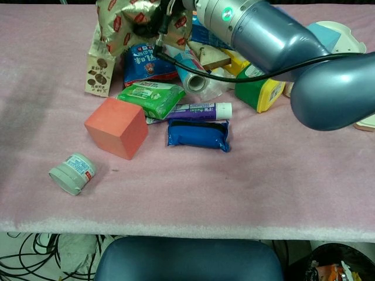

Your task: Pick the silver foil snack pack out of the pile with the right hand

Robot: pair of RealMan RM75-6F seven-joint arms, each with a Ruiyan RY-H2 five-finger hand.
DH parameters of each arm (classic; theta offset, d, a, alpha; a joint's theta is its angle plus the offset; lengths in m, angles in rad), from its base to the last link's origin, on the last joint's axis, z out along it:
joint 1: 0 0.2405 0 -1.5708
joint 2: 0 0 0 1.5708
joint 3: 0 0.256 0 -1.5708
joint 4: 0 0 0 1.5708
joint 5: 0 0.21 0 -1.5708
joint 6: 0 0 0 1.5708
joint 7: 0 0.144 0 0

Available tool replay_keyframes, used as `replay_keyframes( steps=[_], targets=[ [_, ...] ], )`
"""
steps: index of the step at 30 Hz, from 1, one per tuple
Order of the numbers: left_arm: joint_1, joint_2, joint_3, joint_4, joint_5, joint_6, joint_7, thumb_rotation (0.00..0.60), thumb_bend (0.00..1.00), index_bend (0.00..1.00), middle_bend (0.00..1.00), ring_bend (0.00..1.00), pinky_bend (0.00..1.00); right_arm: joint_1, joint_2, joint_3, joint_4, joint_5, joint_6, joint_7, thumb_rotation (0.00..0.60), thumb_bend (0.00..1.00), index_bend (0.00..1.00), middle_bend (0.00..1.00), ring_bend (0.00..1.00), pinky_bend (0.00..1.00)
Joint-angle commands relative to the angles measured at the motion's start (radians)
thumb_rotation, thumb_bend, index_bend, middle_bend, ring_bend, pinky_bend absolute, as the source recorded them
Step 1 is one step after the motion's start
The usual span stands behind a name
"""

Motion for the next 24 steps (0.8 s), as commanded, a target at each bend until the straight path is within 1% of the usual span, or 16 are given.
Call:
replay_keyframes(
  steps=[1,3,5,9,12,15,18,21,24],
  targets=[
    [0.002,-0.002,0.002,0.004,0.01,0.009,0.004,0.6,0.0,0.0,0.0,0.0,0.0,-0.093,0.126,-0.021,-0.189,-0.016,0.086,-0.028,0.6,0.51,0.82,0.65,0.61,0.7],
    [0.004,-0.004,0.004,0.008,0.022,0.019,0.011,0.6,0.0,0.0,0.0,0.0,0.0,-0.155,0.188,-0.047,-0.298,-0.011,0.124,-0.048,0.6,0.51,0.82,0.65,0.61,0.7],
    [0.005,-0.007,0.006,0.013,0.034,0.028,0.016,0.6,0.0,0.0,0.0,0.0,0.0,-0.227,0.252,-0.087,-0.413,-0.008,0.172,-0.065,0.6,0.51,0.82,0.65,0.61,0.7],
    [0.008,-0.01,0.012,0.021,0.056,0.044,0.025,0.6,0.0,0.0,0.0,0.0,0.0,-0.374,0.372,-0.195,-0.602,-0.018,0.271,-0.071,0.6,0.51,0.82,0.65,0.61,0.7],
    [0.013,-0.014,0.017,0.028,0.078,0.062,0.032,0.6,0.0,0.0,0.0,0.0,0.0,-0.47,0.443,-0.279,-0.688,-0.057,0.35,-0.044,0.6,0.51,0.82,0.65,0.61,0.7],
    [0.017,-0.019,0.019,0.037,0.091,0.077,0.034,0.6,0.0,0.0,0.0,0.0,0.0,-0.55,0.497,-0.355,-0.721,-0.114,0.426,0.004,0.6,0.51,0.82,0.65,0.61,0.7],
    [0.018,-0.022,0.019,0.042,0.096,0.084,0.033,0.6,0.0,0.0,0.0,0.0,0.0,-0.613,0.536,-0.408,-0.722,-0.155,0.488,0.068,0.6,0.51,0.82,0.65,0.61,0.7],
    [0.02,-0.024,0.02,0.046,0.099,0.088,0.032,0.6,0.0,0.0,0.0,0.0,0.0,-0.658,0.561,-0.438,-0.698,-0.193,0.539,0.129,0.6,0.51,0.82,0.66,0.61,0.7],
    [0.02,-0.026,0.02,0.05,0.1,0.091,0.032,0.6,0.0,0.0,0.0,0.0,0.0,-0.692,0.574,-0.456,-0.67,-0.226,0.581,0.186,0.6,0.51,0.82,0.66,0.61,0.7]
  ],
)
